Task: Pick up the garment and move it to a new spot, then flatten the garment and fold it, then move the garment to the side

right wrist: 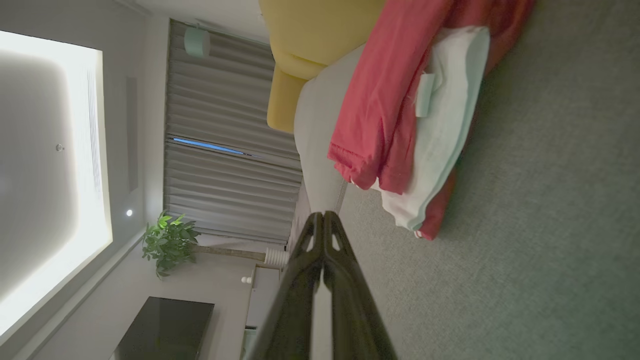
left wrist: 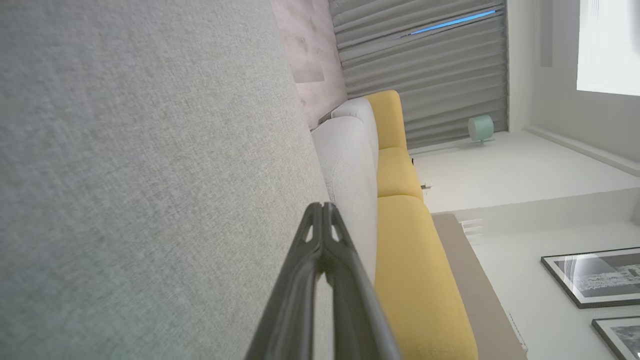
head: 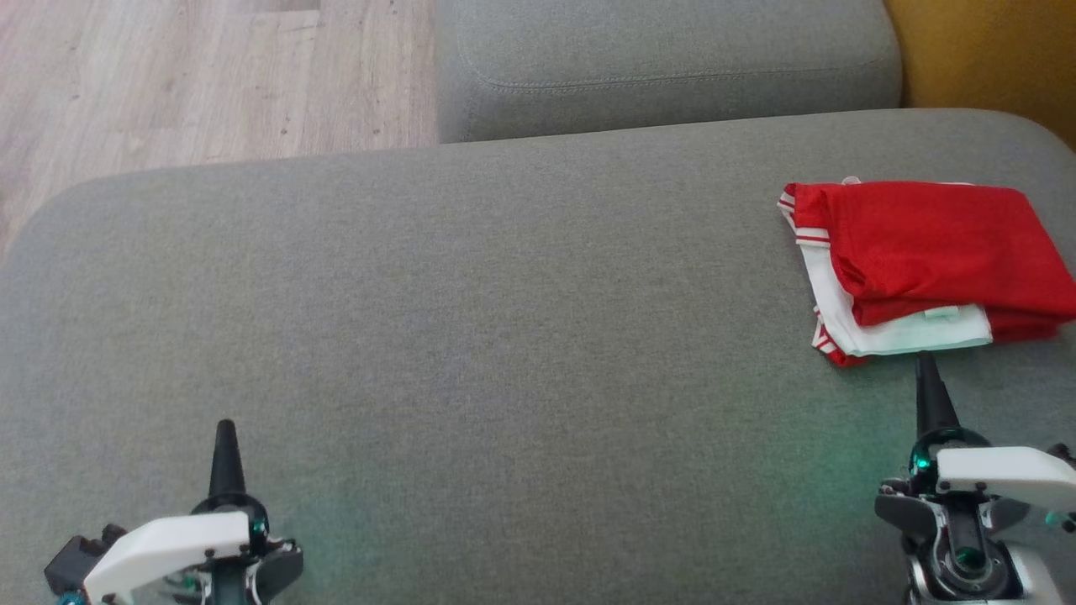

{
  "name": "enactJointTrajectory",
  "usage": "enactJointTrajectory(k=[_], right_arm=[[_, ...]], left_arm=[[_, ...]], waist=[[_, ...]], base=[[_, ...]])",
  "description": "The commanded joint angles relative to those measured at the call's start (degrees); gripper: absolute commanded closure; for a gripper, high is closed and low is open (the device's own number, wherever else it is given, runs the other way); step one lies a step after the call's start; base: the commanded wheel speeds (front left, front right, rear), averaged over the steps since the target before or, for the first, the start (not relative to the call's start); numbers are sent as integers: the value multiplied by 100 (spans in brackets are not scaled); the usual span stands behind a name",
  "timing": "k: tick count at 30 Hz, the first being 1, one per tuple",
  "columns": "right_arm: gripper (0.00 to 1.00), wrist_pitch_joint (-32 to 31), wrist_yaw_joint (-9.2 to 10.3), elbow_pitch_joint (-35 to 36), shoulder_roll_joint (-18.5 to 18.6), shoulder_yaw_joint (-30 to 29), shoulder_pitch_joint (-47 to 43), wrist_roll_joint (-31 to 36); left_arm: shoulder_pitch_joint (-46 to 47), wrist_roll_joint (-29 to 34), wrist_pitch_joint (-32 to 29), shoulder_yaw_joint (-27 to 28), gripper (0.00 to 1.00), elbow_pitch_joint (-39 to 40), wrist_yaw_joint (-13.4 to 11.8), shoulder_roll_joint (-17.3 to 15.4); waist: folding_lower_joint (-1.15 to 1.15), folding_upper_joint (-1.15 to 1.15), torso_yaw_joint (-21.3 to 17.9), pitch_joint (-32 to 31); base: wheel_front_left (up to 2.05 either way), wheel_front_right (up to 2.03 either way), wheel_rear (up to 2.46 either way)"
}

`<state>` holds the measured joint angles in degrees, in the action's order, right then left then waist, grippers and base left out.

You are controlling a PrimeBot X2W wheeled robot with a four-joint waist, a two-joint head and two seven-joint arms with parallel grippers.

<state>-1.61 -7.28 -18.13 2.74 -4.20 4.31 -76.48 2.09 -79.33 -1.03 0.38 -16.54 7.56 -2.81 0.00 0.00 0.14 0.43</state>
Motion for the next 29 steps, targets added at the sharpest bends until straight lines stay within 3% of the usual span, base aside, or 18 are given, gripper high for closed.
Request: enactJointTrajectory(k=[1,24,29], right_arm=[[100,-59,-17,250,60,50,202,-218],[100,-432,-21,409,56,-170,183,-1574],[100,-447,-21,414,53,-181,182,-1610]], left_arm=[[328,-176,-70,247,100,200,-6,-83],[399,-1335,-451,502,100,251,-8,-84],[402,-1364,-469,518,100,252,-8,-78]], waist=[[0,0,-1,-2],[0,0,-14,-24],[0,0,-14,-25]], base=[[0,0,0],[0,0,0],[0,0,0]])
